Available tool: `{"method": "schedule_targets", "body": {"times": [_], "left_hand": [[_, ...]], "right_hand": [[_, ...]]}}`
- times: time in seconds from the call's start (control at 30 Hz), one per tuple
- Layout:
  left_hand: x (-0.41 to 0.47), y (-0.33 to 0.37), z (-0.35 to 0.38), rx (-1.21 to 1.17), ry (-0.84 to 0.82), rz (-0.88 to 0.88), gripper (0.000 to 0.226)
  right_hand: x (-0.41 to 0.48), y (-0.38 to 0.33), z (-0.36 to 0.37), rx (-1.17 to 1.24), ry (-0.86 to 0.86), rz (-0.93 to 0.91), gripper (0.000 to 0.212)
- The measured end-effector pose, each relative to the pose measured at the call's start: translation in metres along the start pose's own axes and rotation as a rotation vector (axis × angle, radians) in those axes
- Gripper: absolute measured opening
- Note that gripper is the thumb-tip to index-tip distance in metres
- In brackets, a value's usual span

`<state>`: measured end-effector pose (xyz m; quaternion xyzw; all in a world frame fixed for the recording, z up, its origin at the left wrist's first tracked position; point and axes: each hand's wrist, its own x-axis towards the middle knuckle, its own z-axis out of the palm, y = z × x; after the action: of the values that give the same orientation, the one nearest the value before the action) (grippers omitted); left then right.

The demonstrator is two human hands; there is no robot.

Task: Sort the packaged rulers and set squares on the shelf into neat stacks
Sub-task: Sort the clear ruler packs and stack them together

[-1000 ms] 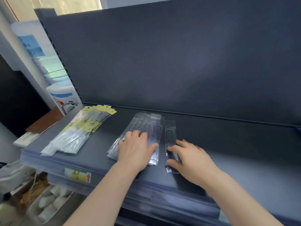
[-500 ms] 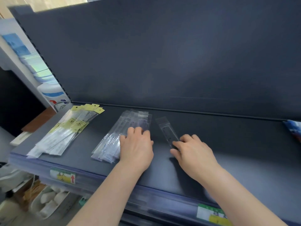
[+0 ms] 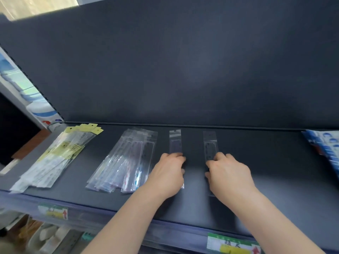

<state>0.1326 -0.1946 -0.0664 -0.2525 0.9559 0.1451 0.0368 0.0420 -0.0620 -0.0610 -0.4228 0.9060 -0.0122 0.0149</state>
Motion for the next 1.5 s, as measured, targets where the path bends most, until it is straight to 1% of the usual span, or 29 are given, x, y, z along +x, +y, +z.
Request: {"method": "schedule_targets", "body": {"times": [0.03, 0.07, 0.13, 0.17, 0.23, 0.3, 0.4, 0.47, 0.53, 0.57, 0.67, 0.73, 0.8, 0.9, 1.0, 1.07, 1.13, 1.2, 1.23, 1.27, 1.3, 1.37, 1.43, 1.5], "left_hand": [[0.0, -0.001, -0.004, -0.041, 0.017, 0.008, 0.044], [0.001, -0.005, -0.009, -0.062, 0.075, -0.016, 0.045], [-0.002, -0.02, -0.025, -0.038, 0.218, -0.159, 0.041], [-0.005, -0.032, -0.034, 0.006, 0.254, -0.244, 0.036], [-0.015, -0.055, -0.047, 0.127, 0.233, -0.377, 0.032], [-0.024, -0.074, -0.052, 0.164, 0.195, -0.439, 0.037], [-0.032, -0.085, -0.049, 0.086, 0.192, -0.447, 0.053], [-0.032, -0.086, -0.044, 0.109, 0.153, -0.442, 0.07], [-0.031, -0.086, -0.042, 0.12, 0.124, -0.447, 0.077], [-0.031, -0.087, -0.043, 0.11, 0.118, -0.459, 0.074], [-0.031, -0.097, -0.054, 0.087, 0.099, -0.498, 0.056], [-0.032, -0.101, -0.06, 0.02, 0.07, -0.508, 0.054], [-0.033, -0.103, -0.062, -0.028, 0.066, -0.489, 0.05], [-0.035, -0.109, -0.059, -0.081, 0.122, -0.429, 0.031], [-0.033, -0.121, -0.057, -0.217, 0.184, -0.373, 0.027], [-0.03, -0.123, -0.059, -0.423, 0.221, -0.323, 0.025], [-0.029, -0.115, -0.063, -0.654, 0.204, -0.251, 0.029], [-0.029, -0.103, -0.065, -0.818, 0.093, -0.157, 0.036], [-0.029, -0.096, -0.063, -0.881, 0.027, -0.109, 0.036], [-0.028, -0.09, -0.061, -0.931, -0.031, -0.065, 0.032], [-0.025, -0.084, -0.058, -0.965, -0.069, -0.039, 0.023], [-0.017, -0.073, -0.051, -1.001, -0.092, -0.052, 0.001], [-0.006, -0.062, -0.043, -1.031, -0.088, -0.102, 0.004], [0.005, -0.052, -0.036, -1.023, -0.05, -0.118, 0.006]], "right_hand": [[0.0, -0.001, -0.001, -0.01, 0.024, -0.005, 0.017], [0.0, -0.003, -0.001, -0.004, 0.052, -0.019, 0.019], [0.001, -0.012, -0.002, 0.065, 0.099, -0.066, 0.025], [0.001, -0.019, -0.003, 0.119, 0.115, -0.102, 0.027], [0.002, -0.036, -0.005, 0.228, 0.123, -0.19, 0.03], [0.004, -0.056, -0.004, 0.314, 0.107, -0.258, 0.033], [0.009, -0.083, 0.004, 0.345, 0.082, -0.313, 0.035], [0.012, -0.096, 0.011, 0.304, 0.06, -0.334, 0.037], [0.014, -0.101, 0.017, 0.286, 0.038, -0.329, 0.04], [0.014, -0.102, 0.018, 0.284, 0.031, -0.316, 0.041], [0.017, -0.104, 0.014, 0.275, 0.036, -0.278, 0.034], [0.019, -0.109, 0.011, 0.295, 0.038, -0.246, 0.03], [0.022, -0.117, 0.009, 0.321, 0.029, -0.216, 0.032], [0.027, -0.124, 0.009, 0.373, 0.0, -0.162, 0.034], [0.031, -0.125, 0.009, 0.465, -0.028, -0.117, 0.032], [0.033, -0.127, 0.008, 0.62, -0.04, -0.075, 0.031], [0.035, -0.128, 0.005, 0.919, -0.023, 0.029, 0.028], [0.034, -0.125, 0.002, 1.181, 0.037, 0.151, 0.019], [0.033, -0.12, -0.001, 1.224, 0.073, 0.188, 0.014], [0.031, -0.114, -0.003, 1.225, 0.096, 0.208, 0.009], [0.029, -0.106, -0.005, 1.22, 0.107, 0.222, 0.005], [0.024, -0.089, -0.005, 1.219, 0.123, 0.263, 0.003], [0.019, -0.068, -0.002, 1.199, 0.152, 0.337, 0.003], [0.014, -0.047, 0.002, 1.145, 0.186, 0.412, 0.005]]}}
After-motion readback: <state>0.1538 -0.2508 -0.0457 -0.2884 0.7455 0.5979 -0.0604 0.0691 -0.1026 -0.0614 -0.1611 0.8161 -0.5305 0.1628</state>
